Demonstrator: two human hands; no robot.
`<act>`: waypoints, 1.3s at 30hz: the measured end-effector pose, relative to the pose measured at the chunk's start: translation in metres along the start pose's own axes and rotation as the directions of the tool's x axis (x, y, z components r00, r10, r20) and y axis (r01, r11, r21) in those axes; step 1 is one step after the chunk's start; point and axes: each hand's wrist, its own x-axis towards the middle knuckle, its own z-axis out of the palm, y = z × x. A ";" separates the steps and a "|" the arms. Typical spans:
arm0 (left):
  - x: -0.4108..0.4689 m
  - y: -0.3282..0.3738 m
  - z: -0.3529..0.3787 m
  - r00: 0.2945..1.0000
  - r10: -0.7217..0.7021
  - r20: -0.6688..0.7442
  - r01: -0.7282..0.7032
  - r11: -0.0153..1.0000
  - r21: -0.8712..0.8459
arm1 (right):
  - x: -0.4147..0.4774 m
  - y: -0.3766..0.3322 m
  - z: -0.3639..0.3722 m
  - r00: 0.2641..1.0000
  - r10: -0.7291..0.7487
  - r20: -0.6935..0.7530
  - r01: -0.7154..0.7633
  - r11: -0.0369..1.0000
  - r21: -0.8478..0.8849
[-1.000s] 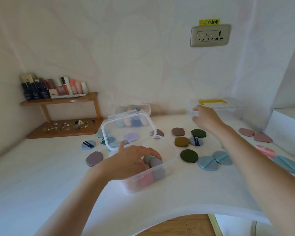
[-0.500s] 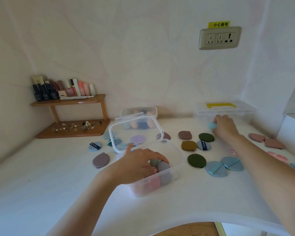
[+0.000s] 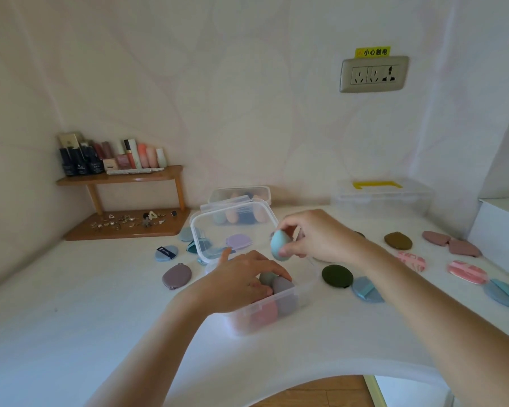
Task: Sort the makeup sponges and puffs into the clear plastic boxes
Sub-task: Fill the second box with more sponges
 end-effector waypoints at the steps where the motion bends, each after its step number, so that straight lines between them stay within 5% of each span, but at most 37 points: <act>1: 0.000 0.001 0.000 1.000 -0.004 -0.008 0.004 1.000 0.008 | 0.002 -0.001 0.006 0.999 0.021 -0.028 -0.023 0.996 -0.086; 7: -0.003 0.001 -0.003 0.998 0.054 -0.023 -0.055 0.998 -0.034 | 0.014 -0.005 0.041 0.997 0.071 -0.024 -0.075 0.932 -0.354; 11: -0.005 -0.001 -0.003 0.996 0.079 -0.049 -0.083 0.993 -0.082 | 0.022 -0.003 0.051 0.987 0.161 -0.024 -0.163 0.964 -0.212; 14: -0.004 -0.004 -0.003 0.992 0.119 -0.042 -0.121 0.991 -0.054 | 0.022 -0.007 0.039 0.981 0.159 0.112 -0.155 0.987 -0.046; 17: -0.005 -0.006 0.000 0.992 0.120 -0.026 -0.121 0.992 -0.033 | 0.020 -0.015 0.035 0.960 0.075 0.270 -0.038 0.990 -0.139; 22: -0.009 -0.007 0.000 0.991 0.117 -0.059 -0.120 0.992 -0.046 | 0.025 -0.026 0.040 0.965 0.020 0.263 0.049 0.966 -0.253; 27: -0.021 -0.014 0.000 0.988 0.101 -0.116 -0.102 0.995 -0.004 | 0.031 -0.023 0.033 0.895 0.025 0.445 -0.014 1.000 -0.027; 32: -0.038 -0.020 -0.001 0.986 0.076 -0.151 -0.064 0.995 0.078 | 0.028 -0.036 0.040 0.979 -0.067 0.191 0.041 0.990 0.135; 36: -0.050 -0.027 -0.001 0.983 0.040 -0.182 -0.028 0.997 0.067 | 0.046 -0.027 0.034 0.955 -0.026 -0.297 0.148 0.906 0.396; 39: -0.056 -0.029 -0.002 0.985 0.044 -0.164 -0.030 0.996 0.088 | 0.066 -0.007 0.044 0.967 0.036 -0.253 0.074 0.908 0.412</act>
